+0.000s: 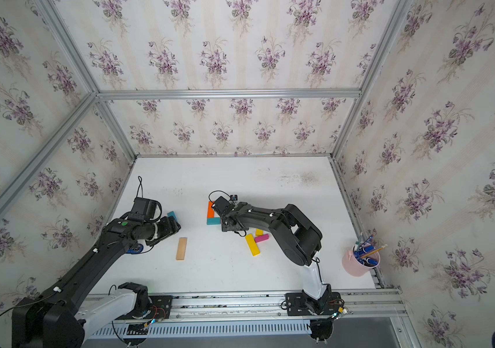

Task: Assemble the letter h with building blocks
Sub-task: Assemble the building block at the center of the board.

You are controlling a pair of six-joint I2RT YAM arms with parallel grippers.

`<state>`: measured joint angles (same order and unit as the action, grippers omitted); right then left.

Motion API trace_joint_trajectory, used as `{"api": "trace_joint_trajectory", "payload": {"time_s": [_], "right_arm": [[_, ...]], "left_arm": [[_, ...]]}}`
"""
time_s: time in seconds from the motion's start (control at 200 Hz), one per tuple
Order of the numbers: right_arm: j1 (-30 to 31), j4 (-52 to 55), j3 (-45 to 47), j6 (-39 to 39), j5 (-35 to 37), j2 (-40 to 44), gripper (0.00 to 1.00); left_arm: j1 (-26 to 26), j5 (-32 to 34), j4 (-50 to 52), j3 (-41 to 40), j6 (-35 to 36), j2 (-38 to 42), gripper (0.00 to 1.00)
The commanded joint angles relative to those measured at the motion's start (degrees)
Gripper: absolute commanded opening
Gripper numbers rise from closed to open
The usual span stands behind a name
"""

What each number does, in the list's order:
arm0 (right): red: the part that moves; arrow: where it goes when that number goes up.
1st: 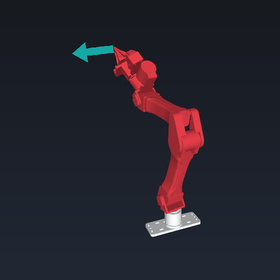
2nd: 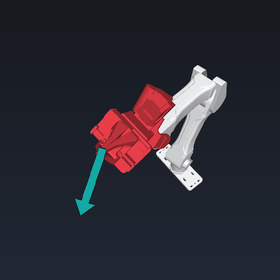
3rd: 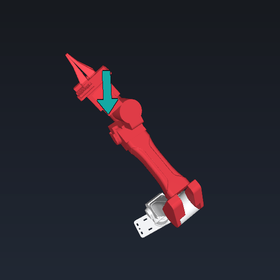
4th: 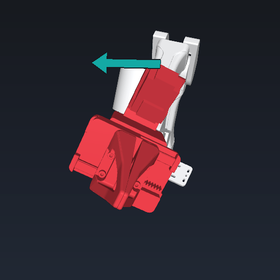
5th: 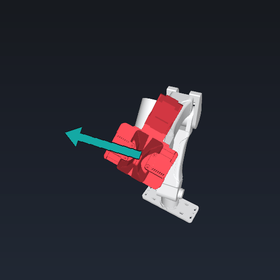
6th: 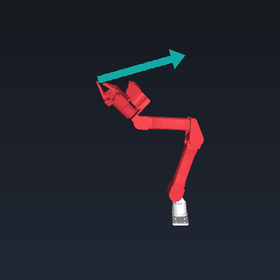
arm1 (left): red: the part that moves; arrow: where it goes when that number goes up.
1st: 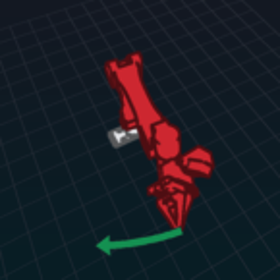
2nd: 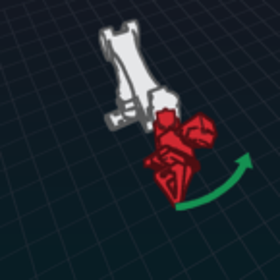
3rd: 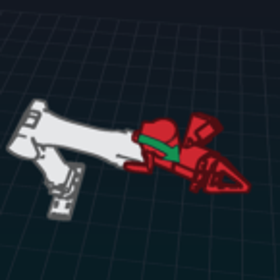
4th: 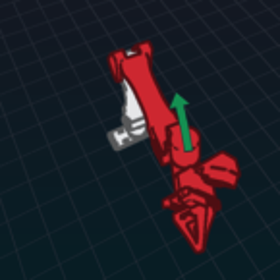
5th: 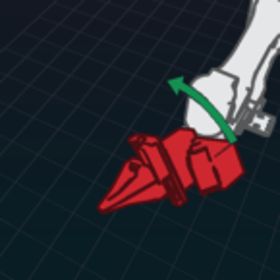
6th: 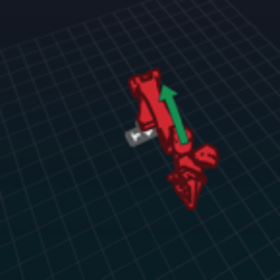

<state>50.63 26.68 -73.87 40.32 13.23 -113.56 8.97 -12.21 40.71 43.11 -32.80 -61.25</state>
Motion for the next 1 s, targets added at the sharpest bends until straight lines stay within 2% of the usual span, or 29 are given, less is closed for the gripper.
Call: {"api": "trace_joint_trajectory", "payload": {"time_s": [0.0,0.175,0.35,0.544,0.694,0.994], "right_arm": [[0.32,2.11,0.69,0.62,-2.30,2.45,0.71],[-0.65,1.80,0.70,1.50,-2.36,9.18,0.72],[-7.14,-8.39,4.49,3.87,-17.21,9.34,0.73],[-9.47,-12.61,4.63,3.98,-22.45,6.34,0.75],[-9.54,-14.31,4.48,4.07,-24.71,3.76,0.74],[-9.50,-13.91,3.03,3.54,-24.25,1.30,0.74]], "left_arm": [[-0.06,-0.09,-0.28,0.02,0.58,0.32,0.78],[-0.03,-0.10,-0.17,0.13,0.55,0.43,0.78],[-0.02,-0.29,-0.15,0.30,0.45,0.59,0.78],[-0.10,0.08,0.58,0.54,0.84,0.97,0.78],[-0.13,-0.15,0.29,0.83,0.59,0.70,0.78],[-0.17,0.08,0.41,0.57,0.79,0.53,0.78]]}}
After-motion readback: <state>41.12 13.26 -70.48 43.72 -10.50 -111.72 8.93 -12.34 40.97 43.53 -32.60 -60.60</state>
